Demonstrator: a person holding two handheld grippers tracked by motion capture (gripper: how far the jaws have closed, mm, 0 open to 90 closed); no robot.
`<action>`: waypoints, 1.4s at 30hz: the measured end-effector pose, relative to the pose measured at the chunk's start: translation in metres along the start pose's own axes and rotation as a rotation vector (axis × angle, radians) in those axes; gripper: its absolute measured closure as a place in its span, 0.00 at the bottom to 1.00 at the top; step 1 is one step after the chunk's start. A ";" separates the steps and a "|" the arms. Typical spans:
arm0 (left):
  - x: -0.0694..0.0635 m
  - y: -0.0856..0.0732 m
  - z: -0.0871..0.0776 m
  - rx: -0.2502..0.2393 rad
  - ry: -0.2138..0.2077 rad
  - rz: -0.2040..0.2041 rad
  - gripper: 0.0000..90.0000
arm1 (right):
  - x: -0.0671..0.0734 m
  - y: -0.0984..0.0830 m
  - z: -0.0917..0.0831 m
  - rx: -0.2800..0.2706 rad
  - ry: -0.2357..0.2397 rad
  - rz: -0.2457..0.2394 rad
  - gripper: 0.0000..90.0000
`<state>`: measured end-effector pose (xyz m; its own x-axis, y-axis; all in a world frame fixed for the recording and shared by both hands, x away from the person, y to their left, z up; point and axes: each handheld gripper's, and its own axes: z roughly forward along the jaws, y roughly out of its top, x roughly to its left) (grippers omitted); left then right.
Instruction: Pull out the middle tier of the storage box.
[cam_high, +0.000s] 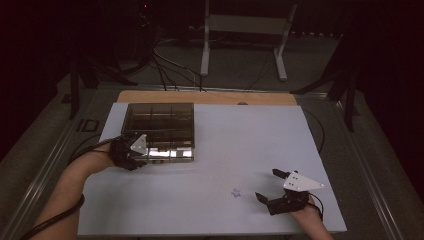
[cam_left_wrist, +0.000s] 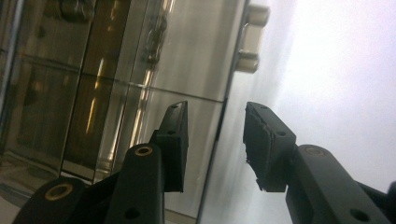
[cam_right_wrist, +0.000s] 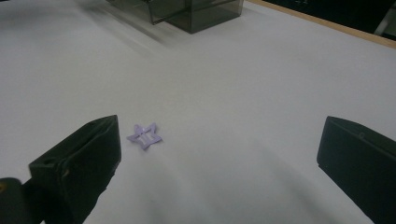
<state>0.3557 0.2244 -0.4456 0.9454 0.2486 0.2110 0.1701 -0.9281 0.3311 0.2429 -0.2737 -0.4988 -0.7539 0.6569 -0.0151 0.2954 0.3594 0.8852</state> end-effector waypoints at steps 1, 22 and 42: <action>0.000 0.001 -0.002 -0.004 -0.009 -0.017 0.58 | 0.000 0.000 0.000 0.000 0.000 0.000 0.00; -0.017 0.004 -0.029 -0.164 0.008 -0.323 0.00 | 0.001 0.000 0.000 0.002 0.004 -0.005 0.00; -0.066 -0.002 -0.019 -0.293 -0.024 -0.338 0.00 | 0.001 0.000 0.000 -0.001 0.003 -0.005 0.00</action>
<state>0.2872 0.2152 -0.4432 0.8570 0.5146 0.0264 0.3877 -0.6778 0.6247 0.2420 -0.2732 -0.4985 -0.7572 0.6530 -0.0175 0.2917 0.3620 0.8854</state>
